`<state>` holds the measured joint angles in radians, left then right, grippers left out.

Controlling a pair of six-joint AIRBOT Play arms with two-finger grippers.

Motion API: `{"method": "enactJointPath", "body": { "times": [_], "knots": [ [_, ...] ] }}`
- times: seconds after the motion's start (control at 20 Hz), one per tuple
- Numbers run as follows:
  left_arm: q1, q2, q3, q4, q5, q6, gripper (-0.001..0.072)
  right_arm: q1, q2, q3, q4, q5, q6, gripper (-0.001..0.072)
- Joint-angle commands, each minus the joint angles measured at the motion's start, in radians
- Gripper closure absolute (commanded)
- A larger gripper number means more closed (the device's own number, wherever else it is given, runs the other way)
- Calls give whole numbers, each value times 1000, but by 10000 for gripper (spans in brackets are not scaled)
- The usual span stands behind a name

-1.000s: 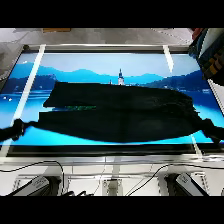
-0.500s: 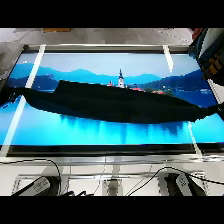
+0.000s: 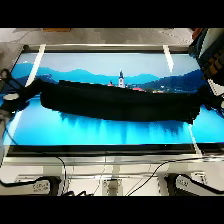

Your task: Fold the clothes and pants, and hang the long-sleeved shirts on hangers.

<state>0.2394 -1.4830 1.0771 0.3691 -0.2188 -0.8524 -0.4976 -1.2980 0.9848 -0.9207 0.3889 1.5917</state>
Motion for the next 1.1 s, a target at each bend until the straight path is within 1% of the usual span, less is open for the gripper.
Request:
{"method": "enactJointPath", "body": {
  "times": [0.0, 0.15, 0.2, 0.3, 0.35, 0.45, 0.55, 0.65, 0.7, 0.75, 0.8, 0.85, 0.9, 0.95, 1.0, 1.05],
  "knots": [
    [-85, -129, 84, 4, 126, 0, 691, 39, -172, 113, 13, -142, 73, 670],
    [-98, -203, 181, 4, 127, 0, 690, 38, -262, 219, 12, -158, 76, 670],
    [-98, -223, 201, 4, 127, 0, 675, 38, -288, 243, 11, -171, 76, 654],
    [-102, -243, 214, 3, 122, -2, 17, 38, -313, 265, -6, -172, 61, 198],
    [-102, -237, 214, 18, 108, -2, 0, 38, -310, 266, -29, -171, 29, 203],
    [-98, -215, 214, 31, 95, -3, 2, 37, -290, 266, -63, -146, -41, 200],
    [-79, -179, 214, 38, 57, -3, 2, 29, -262, 266, -98, -106, -45, 200],
    [-37, -137, 212, 113, -88, -6, 5, 16, -235, 266, -133, -50, -45, 200],
    [-1, -117, 212, 165, -202, -44, 19, 5, -222, 266, -145, -10, -45, 200],
    [38, -103, 212, 237, -319, -131, 62, -5, -212, 266, -160, 31, -46, 200],
    [81, -93, 211, 337, -438, -248, 202, -18, -203, 266, -172, 78, -46, 200],
    [126, -84, 203, 443, -549, -320, 285, -29, -198, 266, -190, 121, -46, 200],
    [162, -64, 171, 489, -627, -327, 292, -39, -195, 266, -207, 164, -46, 200],
    [187, -34, 117, 491, -653, -327, 292, -48, -194, 266, -219, 202, -50, 200],
    [202, 10, 37, 483, -631, -327, 296, -57, -194, 266, -232, 236, -50, 201],
    [205, 48, -42, 470, -579, -330, 296, -59, -194, 266, -241, 262, -50, 201]
  ]
}}
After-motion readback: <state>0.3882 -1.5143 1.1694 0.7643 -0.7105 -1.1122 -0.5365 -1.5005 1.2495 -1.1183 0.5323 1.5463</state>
